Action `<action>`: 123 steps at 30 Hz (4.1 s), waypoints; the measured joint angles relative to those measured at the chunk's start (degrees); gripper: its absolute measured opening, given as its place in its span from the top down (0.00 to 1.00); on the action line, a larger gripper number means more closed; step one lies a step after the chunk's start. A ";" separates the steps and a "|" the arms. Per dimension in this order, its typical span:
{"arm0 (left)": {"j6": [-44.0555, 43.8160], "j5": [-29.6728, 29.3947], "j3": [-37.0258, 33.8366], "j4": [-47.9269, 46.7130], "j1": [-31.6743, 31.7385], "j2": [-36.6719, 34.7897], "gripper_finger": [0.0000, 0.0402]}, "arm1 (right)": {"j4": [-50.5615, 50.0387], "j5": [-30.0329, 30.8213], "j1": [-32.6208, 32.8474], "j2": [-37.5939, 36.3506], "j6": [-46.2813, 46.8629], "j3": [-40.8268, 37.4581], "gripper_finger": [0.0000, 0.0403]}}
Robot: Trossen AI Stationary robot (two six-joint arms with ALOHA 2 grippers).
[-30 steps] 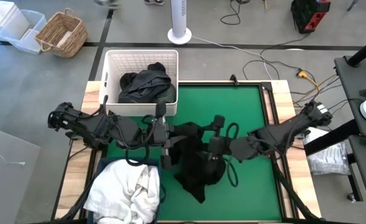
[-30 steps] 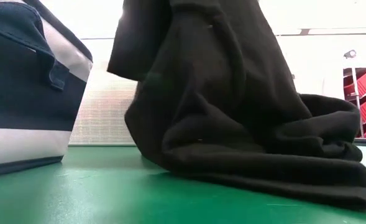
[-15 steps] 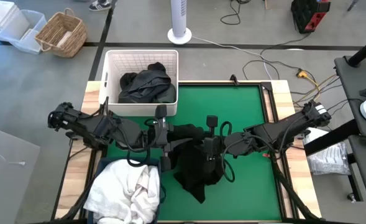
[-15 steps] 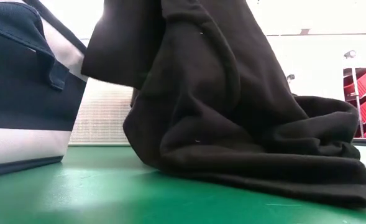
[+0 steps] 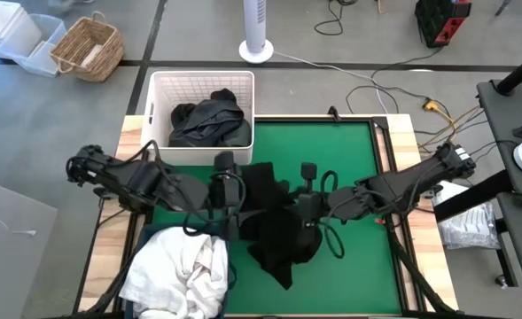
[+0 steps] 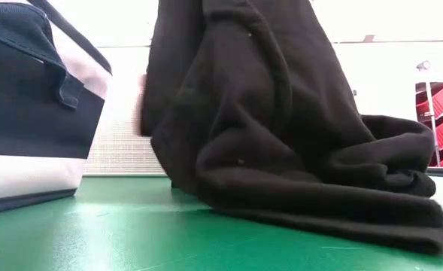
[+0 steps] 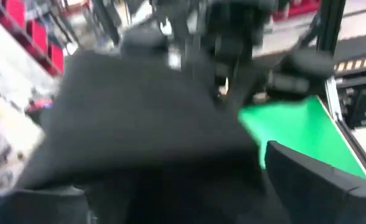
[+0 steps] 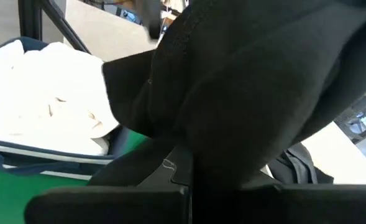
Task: Sort clothes
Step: Put the black shirt into the white bin
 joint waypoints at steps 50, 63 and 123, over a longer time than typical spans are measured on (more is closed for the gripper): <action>3.24 9.03 -29.90 49.06 0.50 0.24 0.44 | 25.83 0.13 3.11 -9.99 -3.07 0.04 0.97; 5.18 9.04 -29.84 49.56 -0.48 -0.10 0.98 | 22.09 5.22 2.38 -9.31 -4.06 0.09 0.97; 13.45 -17.11 -29.77 47.01 -4.48 -11.32 1.00 | -13.03 2.87 2.37 -6.61 4.85 1.09 0.17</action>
